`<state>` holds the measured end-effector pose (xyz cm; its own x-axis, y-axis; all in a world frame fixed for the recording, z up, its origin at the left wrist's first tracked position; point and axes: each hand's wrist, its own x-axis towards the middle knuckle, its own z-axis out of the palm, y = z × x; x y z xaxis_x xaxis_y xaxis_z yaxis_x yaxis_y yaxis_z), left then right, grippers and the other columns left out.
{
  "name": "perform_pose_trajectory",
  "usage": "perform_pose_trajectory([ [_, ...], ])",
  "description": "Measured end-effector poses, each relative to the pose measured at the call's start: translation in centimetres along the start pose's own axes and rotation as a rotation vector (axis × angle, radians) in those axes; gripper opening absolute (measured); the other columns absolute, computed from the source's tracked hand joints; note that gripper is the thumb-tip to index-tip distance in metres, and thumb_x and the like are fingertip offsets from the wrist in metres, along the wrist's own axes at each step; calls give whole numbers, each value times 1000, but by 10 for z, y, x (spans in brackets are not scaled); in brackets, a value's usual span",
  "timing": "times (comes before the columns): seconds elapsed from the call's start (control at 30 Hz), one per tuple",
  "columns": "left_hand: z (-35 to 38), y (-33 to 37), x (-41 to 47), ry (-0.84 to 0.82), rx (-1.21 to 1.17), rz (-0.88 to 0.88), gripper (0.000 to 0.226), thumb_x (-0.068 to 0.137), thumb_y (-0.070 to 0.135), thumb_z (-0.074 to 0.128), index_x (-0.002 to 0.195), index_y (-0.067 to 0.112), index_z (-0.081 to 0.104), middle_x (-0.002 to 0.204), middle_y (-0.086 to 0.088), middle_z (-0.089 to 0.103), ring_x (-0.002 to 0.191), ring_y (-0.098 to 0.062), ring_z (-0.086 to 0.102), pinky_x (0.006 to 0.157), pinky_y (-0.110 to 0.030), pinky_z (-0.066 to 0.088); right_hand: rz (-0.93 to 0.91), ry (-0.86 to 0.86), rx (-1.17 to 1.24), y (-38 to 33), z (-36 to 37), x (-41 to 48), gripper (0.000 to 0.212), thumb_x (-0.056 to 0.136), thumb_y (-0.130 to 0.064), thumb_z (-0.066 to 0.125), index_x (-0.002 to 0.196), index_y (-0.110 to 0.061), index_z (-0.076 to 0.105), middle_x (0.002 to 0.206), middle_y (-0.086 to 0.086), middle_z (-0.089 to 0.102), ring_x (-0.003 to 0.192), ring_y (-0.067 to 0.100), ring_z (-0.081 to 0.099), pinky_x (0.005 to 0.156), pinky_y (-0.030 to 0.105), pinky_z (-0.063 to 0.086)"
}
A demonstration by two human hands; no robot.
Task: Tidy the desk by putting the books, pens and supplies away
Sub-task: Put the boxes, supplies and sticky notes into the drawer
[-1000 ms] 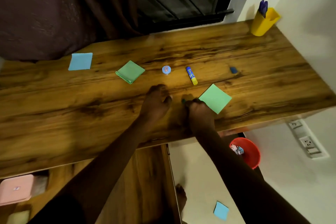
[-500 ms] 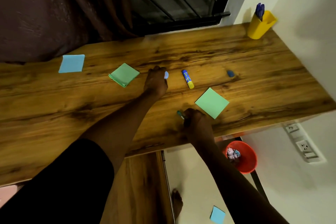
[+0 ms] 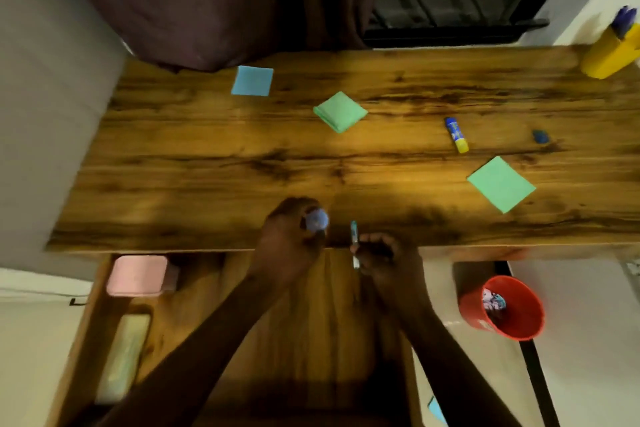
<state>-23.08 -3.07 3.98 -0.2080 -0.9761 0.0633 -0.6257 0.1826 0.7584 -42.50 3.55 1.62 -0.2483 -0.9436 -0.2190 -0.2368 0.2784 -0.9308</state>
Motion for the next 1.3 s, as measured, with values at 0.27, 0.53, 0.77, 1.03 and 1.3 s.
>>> perform_pose_trajectory([
  [0.27, -80, -102, -144, -18, 126, -283, 40, 76, 20, 84, 113, 26, 67, 108, 13, 68, 90, -2, 67, 76, -5, 48, 208, -298, 30, -1, 130, -65, 13, 85, -23, 82, 95, -22, 75, 92, -6, 78, 86, 6, 75, 75, 24, 61],
  [0.53, -126, -195, -216, -183, 263, -467, 24, 74, 23, 73, 93, 34, 65, 93, 16, 67, 84, -7, 66, 73, -28, 56, 330, -359, -88, 20, 261, -92, 11, 82, -15, 83, 89, -12, 74, 80, -3, 74, 72, 11, 71, 60, 22, 56],
  [0.77, -130, -225, -228, -345, 290, -511, 20, 84, 31, 69, 101, 20, 66, 108, -1, 69, 99, -21, 68, 81, -24, 50, 358, -383, -160, 26, 332, -82, 11, 82, -12, 83, 91, -12, 77, 83, -2, 73, 69, 8, 68, 54, 11, 51],
  [1.03, -125, -231, -231, -330, 240, -536, 10, 89, 23, 67, 99, 19, 68, 108, -1, 69, 98, -22, 68, 77, -19, 46, 378, -358, -204, 47, 381, -77, 30, 73, -8, 89, 63, -23, 64, 83, 15, 76, 74, 31, 74, 76, 51, 64],
  [1.3, -122, -237, -237, -341, 212, -557, 30, 92, 16, 69, 121, 11, 68, 125, -4, 67, 115, -18, 63, 77, 0, 33, 290, -342, -301, 41, 380, -83, 37, 74, -8, 89, 61, -26, 59, 85, 14, 77, 74, 26, 74, 73, 42, 64],
])
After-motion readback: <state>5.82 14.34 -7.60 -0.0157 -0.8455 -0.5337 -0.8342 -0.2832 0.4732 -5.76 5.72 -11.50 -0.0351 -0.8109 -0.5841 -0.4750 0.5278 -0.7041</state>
